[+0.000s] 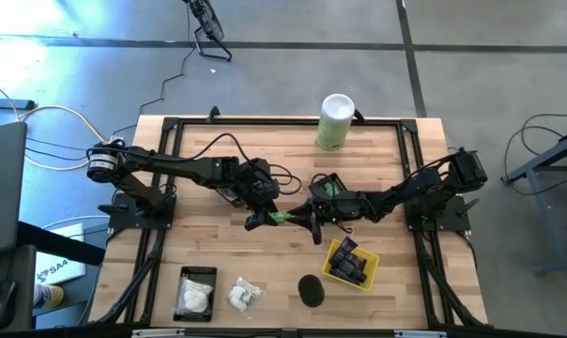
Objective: Pick & Place Travel size toiletries
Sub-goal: Put the shampoo bottle into the top right black bin
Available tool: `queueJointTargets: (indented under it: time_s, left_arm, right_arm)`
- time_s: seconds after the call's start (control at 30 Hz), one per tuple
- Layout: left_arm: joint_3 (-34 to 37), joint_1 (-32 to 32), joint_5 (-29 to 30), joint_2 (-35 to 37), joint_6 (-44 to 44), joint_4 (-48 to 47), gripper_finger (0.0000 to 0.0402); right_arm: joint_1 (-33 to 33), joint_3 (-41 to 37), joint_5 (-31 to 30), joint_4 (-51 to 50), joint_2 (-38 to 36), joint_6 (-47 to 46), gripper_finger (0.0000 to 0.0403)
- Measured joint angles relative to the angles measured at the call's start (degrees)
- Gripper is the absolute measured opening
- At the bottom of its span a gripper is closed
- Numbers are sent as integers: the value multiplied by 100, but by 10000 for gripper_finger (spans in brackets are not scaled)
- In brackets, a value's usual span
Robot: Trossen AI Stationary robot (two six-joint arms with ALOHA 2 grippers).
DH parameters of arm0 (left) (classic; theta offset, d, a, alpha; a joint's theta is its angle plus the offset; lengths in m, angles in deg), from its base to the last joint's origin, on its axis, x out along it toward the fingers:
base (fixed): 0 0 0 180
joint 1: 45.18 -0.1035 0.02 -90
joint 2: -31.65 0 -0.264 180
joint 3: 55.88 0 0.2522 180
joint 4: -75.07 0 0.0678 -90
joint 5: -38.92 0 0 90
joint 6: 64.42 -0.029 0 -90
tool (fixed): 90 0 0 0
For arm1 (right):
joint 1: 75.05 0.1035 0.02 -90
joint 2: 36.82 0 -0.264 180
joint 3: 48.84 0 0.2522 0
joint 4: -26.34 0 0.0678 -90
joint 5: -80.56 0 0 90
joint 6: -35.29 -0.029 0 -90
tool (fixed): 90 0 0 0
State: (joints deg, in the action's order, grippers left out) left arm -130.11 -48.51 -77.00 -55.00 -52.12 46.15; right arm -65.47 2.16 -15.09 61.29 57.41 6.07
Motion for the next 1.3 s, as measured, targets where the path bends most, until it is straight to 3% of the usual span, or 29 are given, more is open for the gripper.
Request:
queueJointTargets:
  time_s: [0.2,0.97,1.3]
  left_arm:
    - [0,0,11,0,-2,-1,182]
    - [0,0,13,0,2,-4,182]
    - [0,0,-9,0,2,-2,182]
  right_arm:
    - [-2,0,10,-2,0,103,93]
    - [0,0,125,-38,0,2625,93]
    - [2,0,131,-39,0,2578,106]
